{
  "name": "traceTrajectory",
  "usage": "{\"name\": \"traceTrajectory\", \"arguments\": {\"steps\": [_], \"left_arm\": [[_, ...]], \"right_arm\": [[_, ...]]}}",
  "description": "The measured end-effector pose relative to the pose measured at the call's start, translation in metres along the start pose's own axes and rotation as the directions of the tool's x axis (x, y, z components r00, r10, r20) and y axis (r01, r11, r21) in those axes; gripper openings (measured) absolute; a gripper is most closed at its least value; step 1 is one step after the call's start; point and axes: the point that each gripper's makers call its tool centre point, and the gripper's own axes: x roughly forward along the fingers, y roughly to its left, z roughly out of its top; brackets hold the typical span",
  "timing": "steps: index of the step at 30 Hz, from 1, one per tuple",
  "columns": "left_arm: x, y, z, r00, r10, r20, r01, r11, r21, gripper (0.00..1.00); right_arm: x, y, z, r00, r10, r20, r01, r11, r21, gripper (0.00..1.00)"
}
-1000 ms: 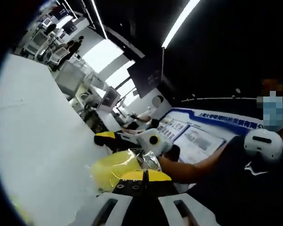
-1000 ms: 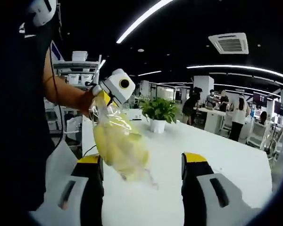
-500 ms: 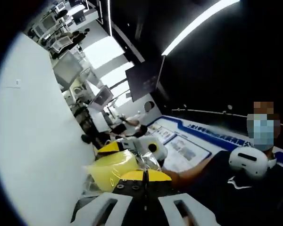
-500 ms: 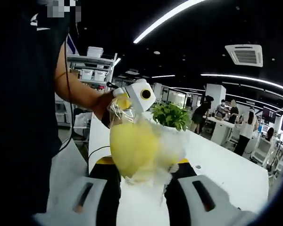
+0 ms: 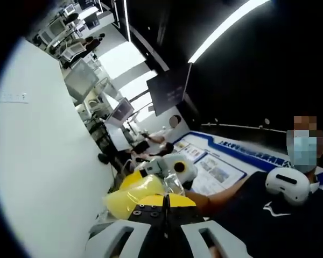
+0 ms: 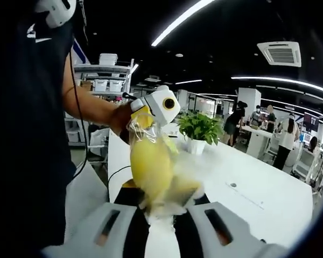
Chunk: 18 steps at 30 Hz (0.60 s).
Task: Compare the silicone blocks by pressing each to a similar depth, holding the contact briefly, and releasing to observe deformation and rebound differences across the visible hardness samples.
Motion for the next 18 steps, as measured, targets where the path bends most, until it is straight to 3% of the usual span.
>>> {"name": "traceTrajectory", "arguments": {"steps": [5, 7, 10, 11, 13, 18], "left_arm": [[0.001, 0.004, -0.003, 0.999, 0.044, -0.019, -0.044, 0.999, 0.014, 0.00], [0.000, 0.006, -0.003, 0.998, 0.052, -0.020, -0.052, 0.998, 0.018, 0.00], [0.000, 0.008, -0.002, 0.998, 0.060, -0.011, -0.060, 0.998, 0.004, 0.00], [0.001, 0.008, -0.003, 0.998, 0.061, -0.012, -0.061, 0.998, 0.013, 0.00], [0.003, 0.009, -0.004, 0.997, 0.075, -0.023, -0.074, 0.997, 0.036, 0.00], [0.001, 0.012, -0.007, 0.993, 0.108, -0.043, -0.105, 0.992, 0.072, 0.00]], "right_arm": [[-0.001, 0.002, -0.006, 0.999, 0.006, -0.032, -0.004, 0.998, 0.055, 0.05], [-0.001, 0.002, -0.007, 0.999, -0.002, -0.035, 0.004, 0.999, 0.041, 0.04], [-0.002, 0.003, -0.009, 0.999, 0.005, -0.042, -0.001, 0.995, 0.098, 0.04], [-0.002, -0.002, -0.008, 0.999, -0.020, -0.026, 0.020, 0.999, 0.034, 0.04], [-0.003, 0.004, -0.012, 0.999, 0.013, -0.036, -0.008, 0.993, 0.120, 0.03], [-0.002, 0.001, -0.014, 0.998, -0.008, -0.066, 0.014, 0.996, 0.089, 0.03]]}}
